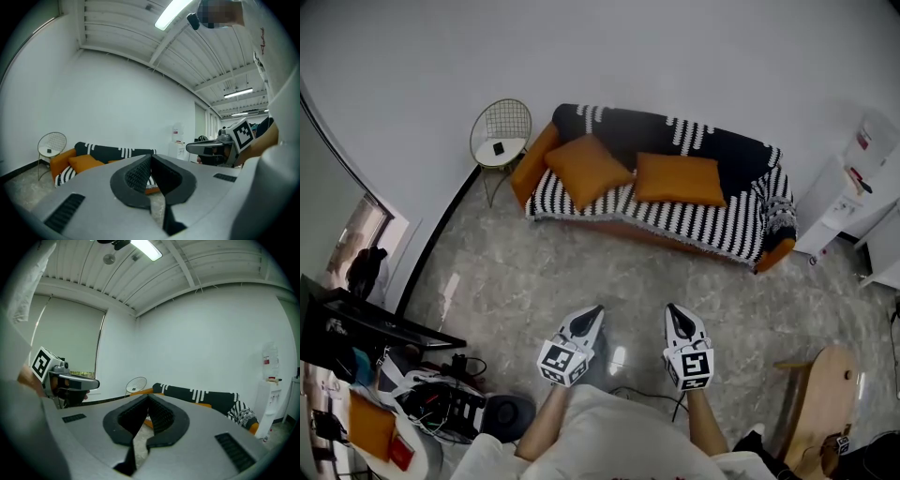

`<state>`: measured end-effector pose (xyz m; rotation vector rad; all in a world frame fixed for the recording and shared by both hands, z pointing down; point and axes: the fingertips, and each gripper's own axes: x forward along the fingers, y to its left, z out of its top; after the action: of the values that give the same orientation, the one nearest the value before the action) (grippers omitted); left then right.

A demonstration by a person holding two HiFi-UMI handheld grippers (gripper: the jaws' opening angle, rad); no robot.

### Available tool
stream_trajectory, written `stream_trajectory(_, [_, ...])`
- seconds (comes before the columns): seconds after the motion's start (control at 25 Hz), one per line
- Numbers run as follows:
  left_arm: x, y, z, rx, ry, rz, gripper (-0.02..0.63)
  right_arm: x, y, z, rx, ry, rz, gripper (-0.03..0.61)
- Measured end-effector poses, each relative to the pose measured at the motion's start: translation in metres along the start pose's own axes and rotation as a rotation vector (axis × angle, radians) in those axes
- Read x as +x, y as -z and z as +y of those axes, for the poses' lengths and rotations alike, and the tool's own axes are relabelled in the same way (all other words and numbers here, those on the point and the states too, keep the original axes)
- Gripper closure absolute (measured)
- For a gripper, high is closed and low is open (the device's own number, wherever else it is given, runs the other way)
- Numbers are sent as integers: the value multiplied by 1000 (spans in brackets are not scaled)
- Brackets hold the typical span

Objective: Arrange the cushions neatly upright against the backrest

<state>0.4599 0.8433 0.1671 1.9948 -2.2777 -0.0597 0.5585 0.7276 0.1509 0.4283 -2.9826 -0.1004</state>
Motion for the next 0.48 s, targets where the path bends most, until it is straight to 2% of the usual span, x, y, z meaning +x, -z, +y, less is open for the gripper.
stream_trajectory(0.24, [29, -6, 27, 6, 1, -22, 584, 39, -3, -12, -11, -7, -10, 551])
stream_trajectory(0.48, [67, -8, 79, -6, 0, -28, 584, 101, -5, -22, -28, -20, 6, 551])
